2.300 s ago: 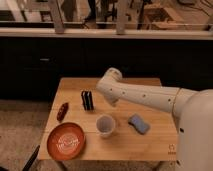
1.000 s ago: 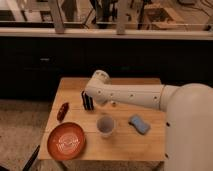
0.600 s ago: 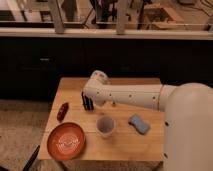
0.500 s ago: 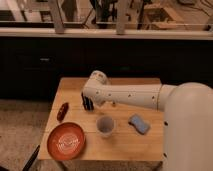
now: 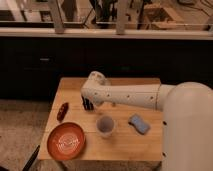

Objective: Knock the eraser over

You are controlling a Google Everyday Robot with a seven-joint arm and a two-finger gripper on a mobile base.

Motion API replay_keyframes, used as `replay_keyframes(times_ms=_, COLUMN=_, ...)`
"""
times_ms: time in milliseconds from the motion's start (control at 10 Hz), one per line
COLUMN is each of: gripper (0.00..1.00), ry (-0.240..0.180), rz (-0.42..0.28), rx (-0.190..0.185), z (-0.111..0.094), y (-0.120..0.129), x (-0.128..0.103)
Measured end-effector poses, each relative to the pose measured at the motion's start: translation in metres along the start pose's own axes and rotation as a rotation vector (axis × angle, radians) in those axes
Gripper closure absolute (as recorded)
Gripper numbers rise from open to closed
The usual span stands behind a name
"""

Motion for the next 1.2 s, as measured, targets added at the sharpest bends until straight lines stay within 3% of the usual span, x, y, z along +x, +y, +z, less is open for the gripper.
replay_keyframes(times_ms=1200, gripper=0.98, ry=-0.029, rz=-0.019, rx=0.041, z=-0.002, y=-0.011, x=-0.012)
